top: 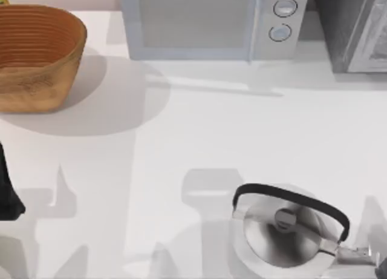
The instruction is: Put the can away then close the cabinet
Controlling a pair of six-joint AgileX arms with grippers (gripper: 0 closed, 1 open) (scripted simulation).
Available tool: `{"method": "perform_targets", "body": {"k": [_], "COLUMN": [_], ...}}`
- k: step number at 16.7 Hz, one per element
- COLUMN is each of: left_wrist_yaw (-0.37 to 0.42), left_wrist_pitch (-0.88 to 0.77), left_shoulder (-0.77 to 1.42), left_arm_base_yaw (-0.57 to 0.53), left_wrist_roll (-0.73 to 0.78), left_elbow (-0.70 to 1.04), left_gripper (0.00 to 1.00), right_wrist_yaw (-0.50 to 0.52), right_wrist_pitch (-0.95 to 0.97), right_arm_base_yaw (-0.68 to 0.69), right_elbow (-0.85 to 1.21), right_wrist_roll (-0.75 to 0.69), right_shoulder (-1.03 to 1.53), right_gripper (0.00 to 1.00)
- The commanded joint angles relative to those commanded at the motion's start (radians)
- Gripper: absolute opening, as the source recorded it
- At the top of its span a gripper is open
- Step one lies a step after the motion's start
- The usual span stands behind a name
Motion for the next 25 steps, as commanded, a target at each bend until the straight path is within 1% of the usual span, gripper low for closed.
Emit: {"method": "perform_targets", "body": {"k": [6,9,11,13,20,22,25], "left_wrist_yaw": [0.0,0.0,0.0,0.0,0.0,0.0,0.0], "left_wrist_pitch": [0.0,0.0,0.0,0.0,0.0,0.0,0.0], "left_shoulder": [0.0,0.0,0.0,0.0,0.0,0.0,0.0], "left_arm_base_yaw": [0.0,0.0,0.0,0.0,0.0,0.0,0.0], "left_wrist_roll": [0.0,0.0,0.0,0.0,0.0,0.0,0.0], "left_elbow": [0.0,0.0,0.0,0.0,0.0,0.0,0.0], "left_gripper": [1.0,1.0,1.0,1.0,1.0,1.0,1.0], "right_wrist_yaw": [-0.005,-0.017,-0.027,-0.033,-0.021,0.03,0.176], "right_wrist_pitch": [-0.499,-0.682,-0.763,-0.803,-0.807,-0.812,-0.824], "right_arm_base_yaw": [0.001,0.004,0.005,0.005,0.017,0.068,0.212], "right_elbow": [0.416,0.579,0.655,0.694,0.702,0.707,0.717], "right_wrist_roll": [0.02,-0.001,-0.02,-0.034,-0.035,-0.037,-0.039], "right_shoulder": [-0.04,-0.049,-0.052,-0.052,-0.048,-0.044,-0.035], "right_gripper": [1.0,1.0,1.0,1.0,1.0,1.0,1.0]}}
